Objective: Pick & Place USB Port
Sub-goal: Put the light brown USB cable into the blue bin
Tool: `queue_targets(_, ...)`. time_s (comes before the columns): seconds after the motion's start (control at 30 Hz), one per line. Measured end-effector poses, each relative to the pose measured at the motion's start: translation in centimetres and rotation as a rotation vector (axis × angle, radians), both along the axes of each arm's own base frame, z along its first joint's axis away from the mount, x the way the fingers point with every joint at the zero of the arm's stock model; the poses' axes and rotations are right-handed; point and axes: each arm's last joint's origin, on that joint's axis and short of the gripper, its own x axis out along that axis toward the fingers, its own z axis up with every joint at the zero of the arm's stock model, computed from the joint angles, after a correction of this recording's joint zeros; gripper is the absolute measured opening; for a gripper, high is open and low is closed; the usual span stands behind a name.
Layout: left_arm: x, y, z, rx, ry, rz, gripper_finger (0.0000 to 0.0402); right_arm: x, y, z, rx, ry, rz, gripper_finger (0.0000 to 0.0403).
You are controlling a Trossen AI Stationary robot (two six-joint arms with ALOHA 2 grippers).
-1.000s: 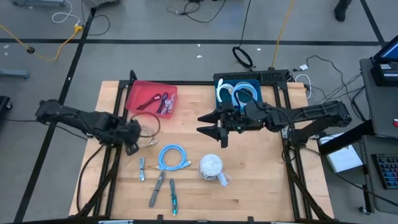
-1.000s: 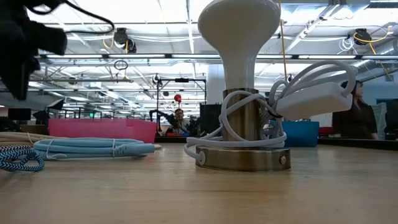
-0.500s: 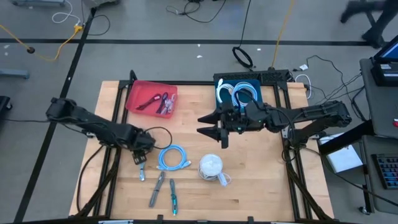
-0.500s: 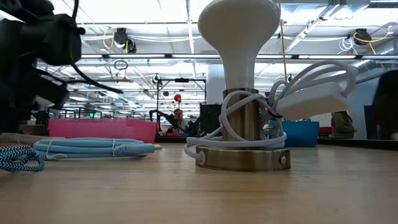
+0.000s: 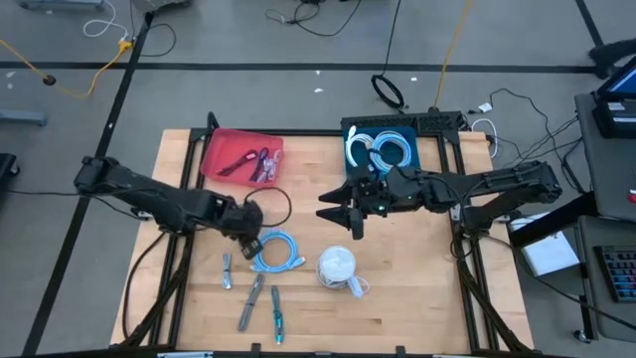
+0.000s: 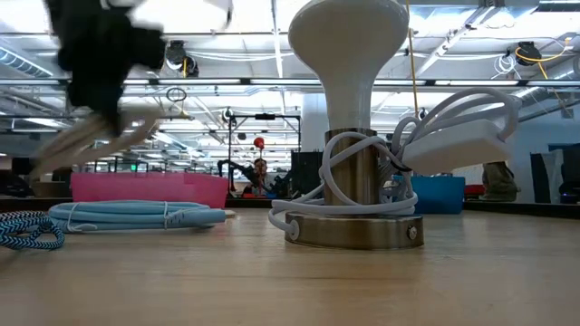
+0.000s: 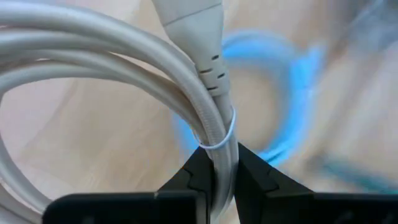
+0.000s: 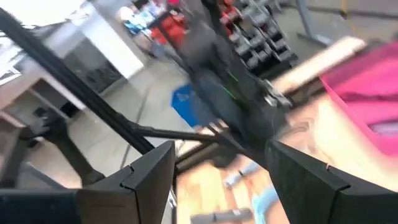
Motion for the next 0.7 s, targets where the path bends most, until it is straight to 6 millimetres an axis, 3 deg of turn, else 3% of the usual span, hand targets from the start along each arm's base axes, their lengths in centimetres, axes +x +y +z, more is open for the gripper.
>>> queue_targets(0.13, 2.2, 0.1, 6.3, 0.059, -0.379, 0.071, 0.0034, -0.1, -0.2, -0.8, 0.012, 0.087, -0.041, 0.0242)
queue_targets(0.3, 3.7, 1.6, 13.4, 0.067, -0.906, 0.145, 0.0034, -0.2, -0.3, -1.1, -0.002, 0.117, -0.085, 0.0242)
queue_targets(0.53, 3.9, 3.0, 17.9, -0.009, -1.365, 0.005, 0.0034, -0.1, -0.9, -0.8, -0.040, 0.080, -0.122, 0.0242)
queue_targets(0.7, 3.5, 3.8, 19.3, -0.050, -1.516, 0.047, 0.0034, 0.0, -0.8, -0.2, -0.074, 0.019, -0.156, 0.0242)
